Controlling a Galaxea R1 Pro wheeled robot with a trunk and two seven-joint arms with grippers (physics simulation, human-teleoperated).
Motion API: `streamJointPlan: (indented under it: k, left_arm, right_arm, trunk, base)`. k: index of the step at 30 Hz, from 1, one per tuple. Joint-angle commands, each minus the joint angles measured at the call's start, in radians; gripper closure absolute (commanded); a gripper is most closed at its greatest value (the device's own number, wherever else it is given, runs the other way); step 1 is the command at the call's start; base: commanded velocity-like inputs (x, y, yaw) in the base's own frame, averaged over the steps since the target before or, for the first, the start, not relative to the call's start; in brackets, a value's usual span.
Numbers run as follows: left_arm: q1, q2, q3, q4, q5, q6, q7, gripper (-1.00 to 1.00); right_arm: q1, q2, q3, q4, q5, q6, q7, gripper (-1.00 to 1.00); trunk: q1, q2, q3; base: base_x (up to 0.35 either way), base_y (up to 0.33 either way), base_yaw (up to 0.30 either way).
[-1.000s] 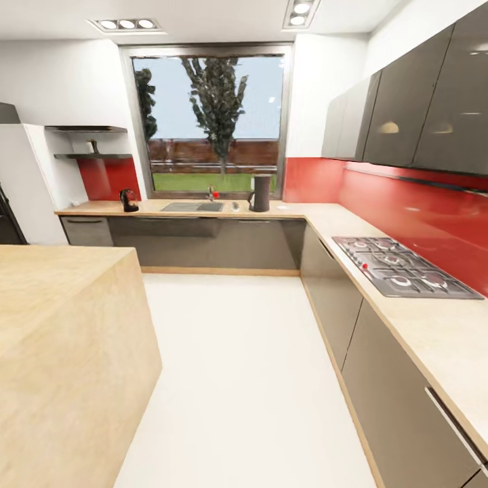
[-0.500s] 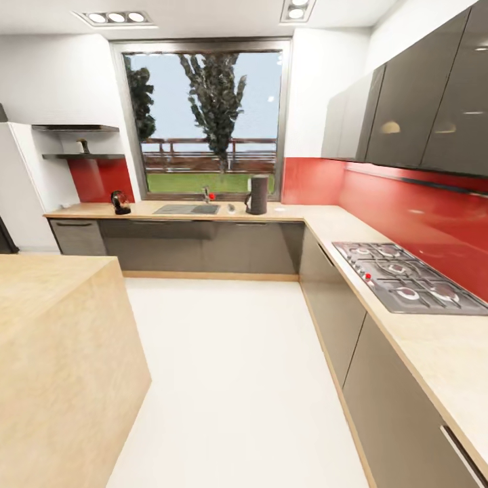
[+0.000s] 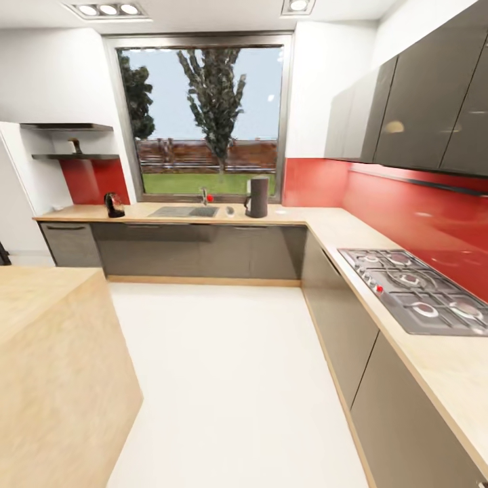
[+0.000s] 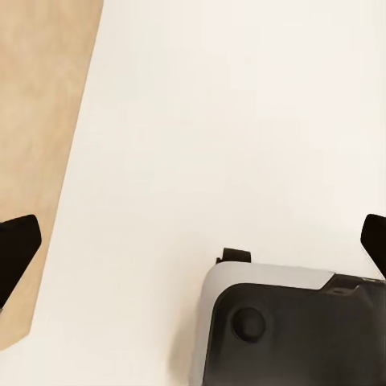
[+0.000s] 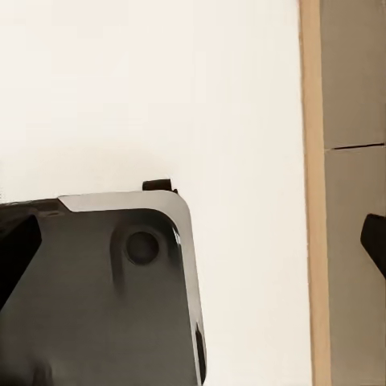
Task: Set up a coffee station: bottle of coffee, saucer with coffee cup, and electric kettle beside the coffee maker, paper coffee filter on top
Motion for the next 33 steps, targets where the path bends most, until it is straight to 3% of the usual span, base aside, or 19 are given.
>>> streamJointPlan:
  k: [1,33]
  left_arm:
    - [0.0,0.0,0.0,-0.001,0.005,-0.001,0.001,-1.0]
    - [0.0,0.0,0.0,0.0,0.004,0.0,0.001,-1.0]
  right_arm:
    - [-0.001,0.0,-0.004,0.001,-0.003,-0.004,0.002,-1.0]
    - [-0.001,0.003,-0.004,0.002,-0.002,-0.004,0.002,-1.0]
  trunk:
    - [0.001,-0.002,-0.002]
    - [0.001,-0.002,-0.002]
  base:
    - [0.339,0.0,0.0]
    - [0.339,0.0,0.0]
